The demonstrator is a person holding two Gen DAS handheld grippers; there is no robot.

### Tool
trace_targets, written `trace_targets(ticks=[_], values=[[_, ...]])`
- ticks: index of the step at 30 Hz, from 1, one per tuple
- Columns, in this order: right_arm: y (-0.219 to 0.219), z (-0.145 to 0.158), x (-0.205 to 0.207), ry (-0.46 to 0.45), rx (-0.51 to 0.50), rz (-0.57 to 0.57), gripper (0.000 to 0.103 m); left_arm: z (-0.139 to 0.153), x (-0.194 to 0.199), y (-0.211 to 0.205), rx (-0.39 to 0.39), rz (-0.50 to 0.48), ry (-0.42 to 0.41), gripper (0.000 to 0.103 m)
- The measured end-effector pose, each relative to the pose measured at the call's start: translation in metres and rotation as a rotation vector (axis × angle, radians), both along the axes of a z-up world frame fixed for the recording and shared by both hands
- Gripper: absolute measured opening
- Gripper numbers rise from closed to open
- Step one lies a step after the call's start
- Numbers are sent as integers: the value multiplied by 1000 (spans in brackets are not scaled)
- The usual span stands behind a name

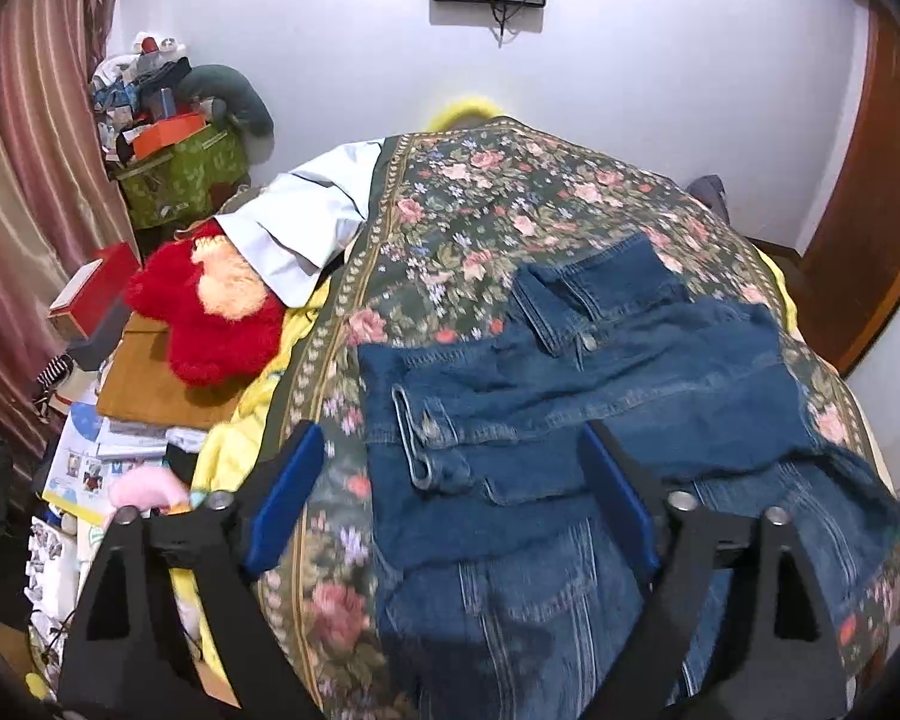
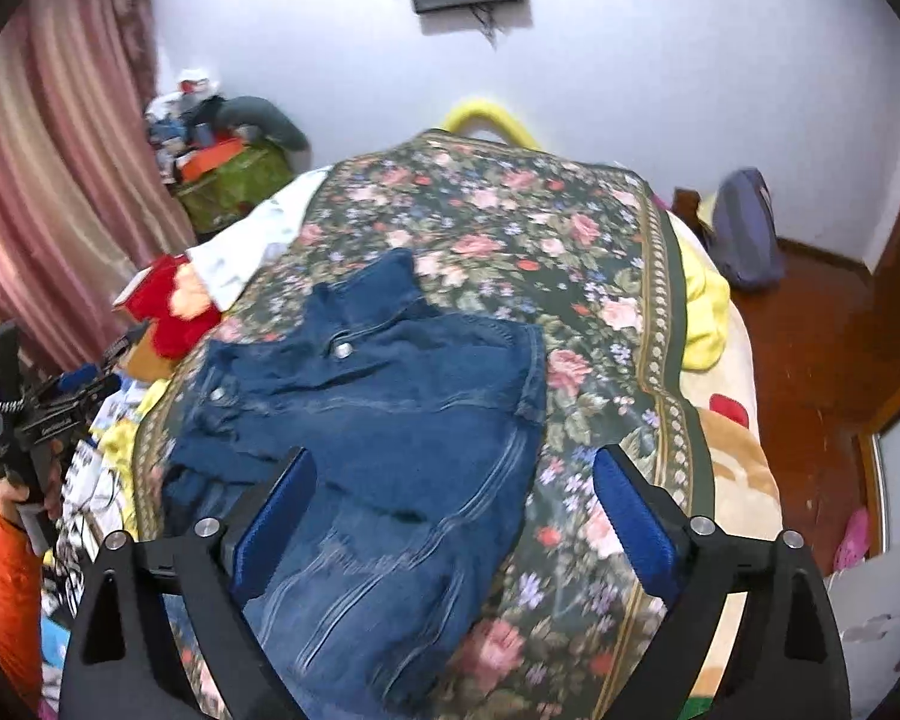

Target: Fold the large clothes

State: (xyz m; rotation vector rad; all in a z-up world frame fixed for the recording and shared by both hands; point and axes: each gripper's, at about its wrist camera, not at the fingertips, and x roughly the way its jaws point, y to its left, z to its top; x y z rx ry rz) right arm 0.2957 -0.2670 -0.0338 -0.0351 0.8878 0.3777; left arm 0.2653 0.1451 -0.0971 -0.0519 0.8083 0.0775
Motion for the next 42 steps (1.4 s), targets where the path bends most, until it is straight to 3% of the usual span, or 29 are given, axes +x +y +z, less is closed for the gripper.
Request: trace_targets(ticks=[8, 11, 17, 24, 30, 35, 36, 37, 38, 41, 42], values=[[4, -36, -49, 55, -47, 32, 94, -38, -48, 3, -75, 6, 79, 95], [-1, -59, -56, 120, -10, 23, 94, -66, -58, 7, -103, 30, 139, 95], [1, -103, -69, 233, 21, 33, 93, -125, -78, 23, -223, 76, 271, 95], [21, -127, -80, 270, 29, 92, 85, -177, -104, 38, -365, 112, 391, 95], [26, -141, -78, 298, 47, 89, 84, -215, -123, 42, -524, 171, 444, 95], [28, -145, -80, 296, 52, 99, 69, -223, -129, 38, -636, 188, 435, 95], [28, -145, -81, 298, 47, 103, 65, -222, -129, 35, -635, 178, 425, 91], [29, -146, -82, 299, 40, 111, 63, -221, -129, 32, -633, 165, 416, 80], [30, -145, -83, 298, 39, 118, 59, -219, -126, 26, -618, 146, 414, 77], [31, -142, -83, 314, 65, 131, 39, -204, -121, 8, -475, 100, 385, 62], [31, -141, -83, 320, 78, 134, 31, -199, -119, 2, -427, 77, 372, 49]])
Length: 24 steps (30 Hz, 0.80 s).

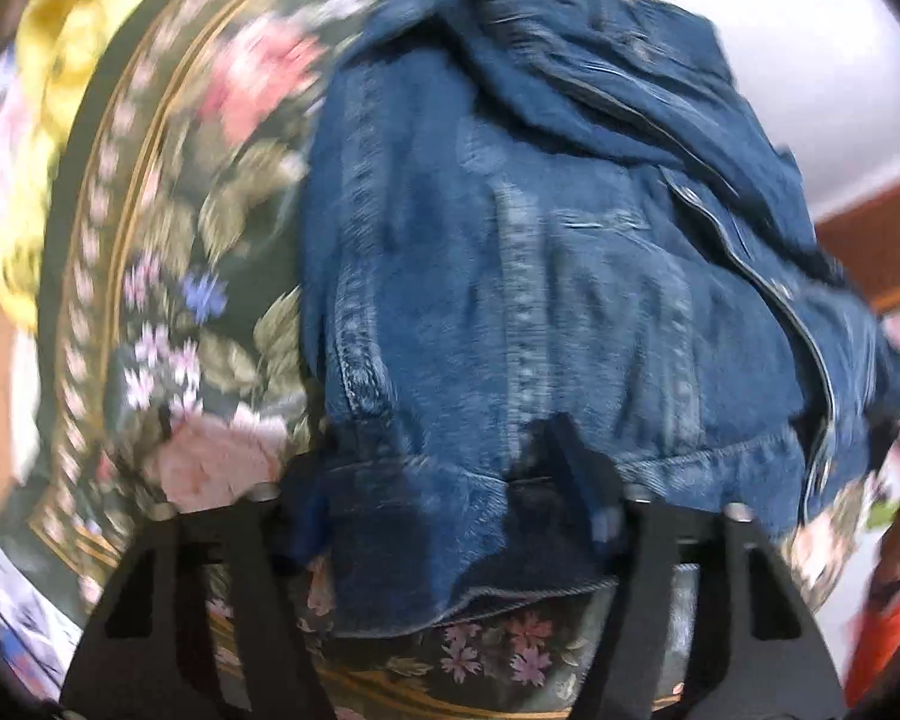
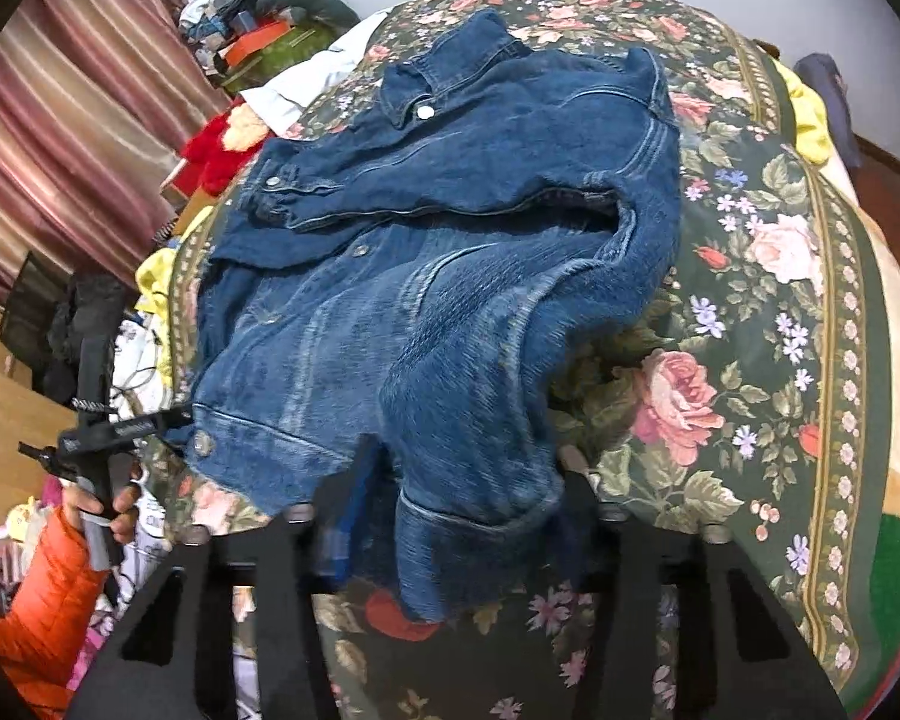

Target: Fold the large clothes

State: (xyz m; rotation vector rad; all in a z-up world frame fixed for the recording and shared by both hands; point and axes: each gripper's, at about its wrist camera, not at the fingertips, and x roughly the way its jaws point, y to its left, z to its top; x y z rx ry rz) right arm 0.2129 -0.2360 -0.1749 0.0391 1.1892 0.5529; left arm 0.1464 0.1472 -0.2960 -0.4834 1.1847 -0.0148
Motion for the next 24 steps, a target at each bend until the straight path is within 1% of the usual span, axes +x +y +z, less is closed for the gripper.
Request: trace_targets(ticks=[1, 2, 3, 5, 7, 12, 15, 18, 21, 24], values=[[1, 2, 1, 2, 11, 4, 29, 6, 1, -6, 51, -14, -13, 29], [2, 4, 1, -4, 15, 6, 25, 15, 3, -13, 140, -33, -20, 23], [3, 7, 1, -13, 18, 7, 23, 21, 3, -16, 172, -45, -35, 23], [5, 14, 2, -42, 23, 4, 21, 35, 4, -18, 191, -46, -82, 21], [4, 23, 7, -67, 42, -9, 20, 48, 5, -18, 215, -46, -112, 21], [3, 48, 24, -110, 92, -33, 18, 95, 16, -17, 225, -40, -231, 20], [6, 63, 37, -152, 102, -44, 18, 125, 29, -16, 251, -37, -315, 20], [4, 77, 58, -187, 115, -69, 18, 147, 58, -7, 248, -5, -375, 20], [-2, 84, 84, -201, 130, -112, 17, 157, 85, 12, 250, 50, -395, 20], [-5, 85, 113, -200, 137, -147, 18, 161, 115, 30, 231, 108, -395, 19]])
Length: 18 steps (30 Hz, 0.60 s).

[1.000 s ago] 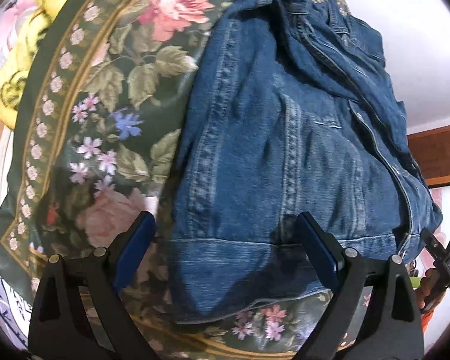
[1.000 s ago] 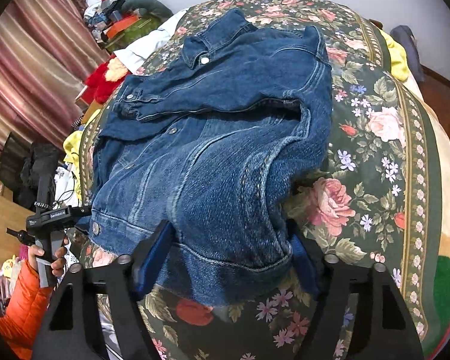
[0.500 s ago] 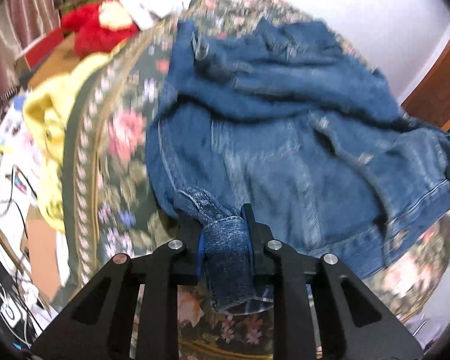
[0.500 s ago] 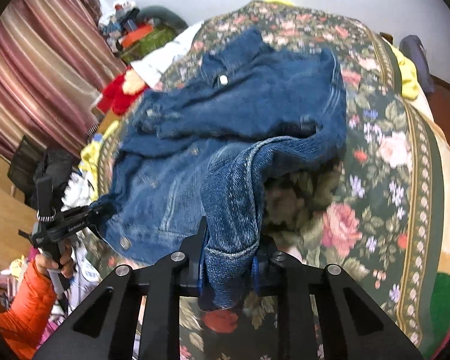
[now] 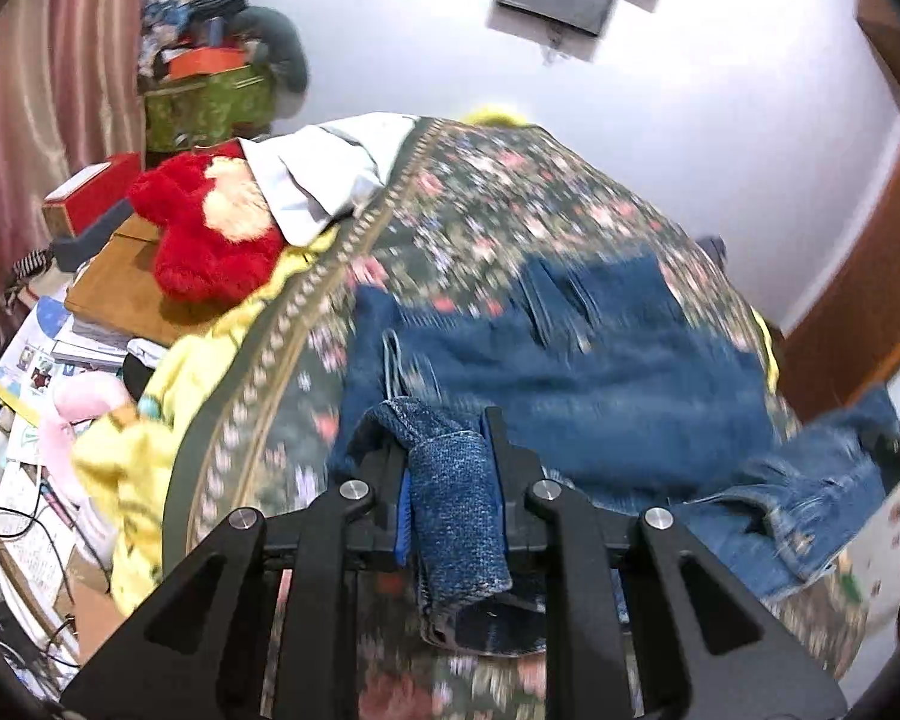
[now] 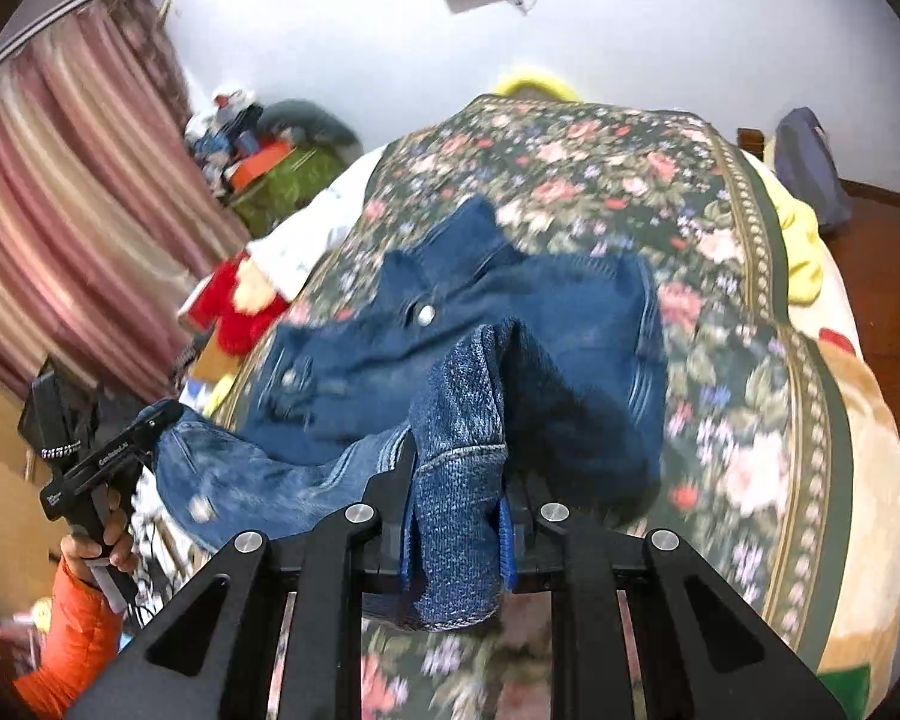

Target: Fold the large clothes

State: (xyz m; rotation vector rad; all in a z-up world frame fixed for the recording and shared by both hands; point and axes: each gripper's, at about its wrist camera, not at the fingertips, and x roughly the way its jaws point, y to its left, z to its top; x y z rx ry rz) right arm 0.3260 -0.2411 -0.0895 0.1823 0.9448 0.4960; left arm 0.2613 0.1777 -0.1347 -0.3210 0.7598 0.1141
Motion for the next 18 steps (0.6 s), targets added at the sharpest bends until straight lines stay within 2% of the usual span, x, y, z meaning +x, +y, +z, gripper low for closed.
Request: trace_targets(ticks=[3, 8, 13, 18], values=[[0, -4, 33, 14, 11, -29, 18, 0, 32, 11, -18, 21, -1, 19], [8, -23, 92, 43, -17, -87, 18, -12, 83, 10, 17, 35, 23, 20], [16, -57, 143, 94, -45, -120, 18, -45, 125, 16, 21, 54, 93, 20], [20, -86, 171, 116, -75, -124, 18, -82, 156, 24, 8, 74, 167, 22]])
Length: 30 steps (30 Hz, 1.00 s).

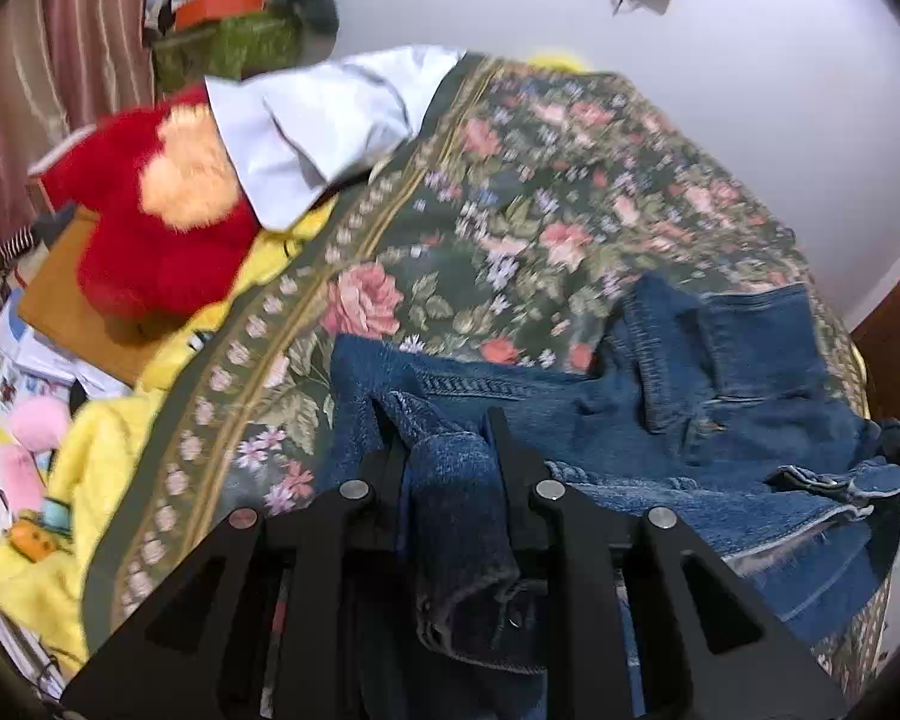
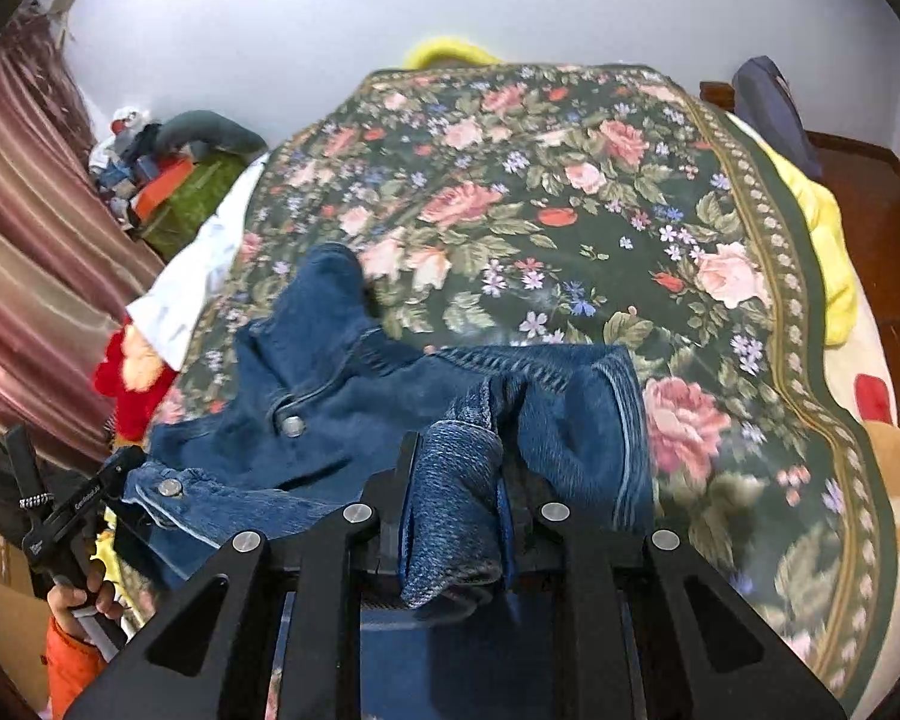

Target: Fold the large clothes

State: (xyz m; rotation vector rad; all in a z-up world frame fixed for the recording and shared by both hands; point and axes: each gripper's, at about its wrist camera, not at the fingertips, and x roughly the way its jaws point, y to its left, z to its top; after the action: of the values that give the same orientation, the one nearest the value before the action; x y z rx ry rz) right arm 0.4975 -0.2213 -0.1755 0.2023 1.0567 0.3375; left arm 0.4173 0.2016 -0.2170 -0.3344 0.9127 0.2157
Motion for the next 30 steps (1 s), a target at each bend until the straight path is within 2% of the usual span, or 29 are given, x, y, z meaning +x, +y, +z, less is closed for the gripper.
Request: trace_targets(ticks=[2, 5, 9, 13, 15, 18, 20, 23, 24, 26, 28, 30], values=[[0, -9, 9, 11, -12, 11, 18, -14, 10, 2, 0, 8, 27, 22], [-6, -15, 15, 24, 25, 35, 19, -29, 20, -2, 53, 4, 57, 23], [-10, -7, 12, 26, 20, 110, 20, -33, 26, -12, 129, -25, 81, 25], [-18, 5, 7, 49, 26, 140, 20, -33, 28, -9, 126, -41, 109, 25], [-31, 15, 5, 32, 25, 110, 20, -34, 30, -9, 134, -44, 124, 25], [-64, 41, -1, -45, -63, -29, 20, -30, 30, -8, 123, -45, 137, 26], [-83, 54, -9, -67, -60, -61, 20, -20, 27, -9, 107, -57, 133, 27], [-93, 65, -20, -64, -89, -35, 20, 2, 22, -13, 103, -77, 132, 31], [-92, 67, -27, -63, -103, -13, 20, 9, 20, -13, 100, -84, 127, 34], [-87, 69, -38, -66, -127, 25, 20, 28, 14, -14, 127, -74, 99, 48], [-78, 69, -52, -73, -147, 68, 20, 51, 4, -13, 208, -31, 34, 73], [-70, 67, -65, -80, -151, 98, 20, 70, -8, -13, 255, -15, -16, 77]])
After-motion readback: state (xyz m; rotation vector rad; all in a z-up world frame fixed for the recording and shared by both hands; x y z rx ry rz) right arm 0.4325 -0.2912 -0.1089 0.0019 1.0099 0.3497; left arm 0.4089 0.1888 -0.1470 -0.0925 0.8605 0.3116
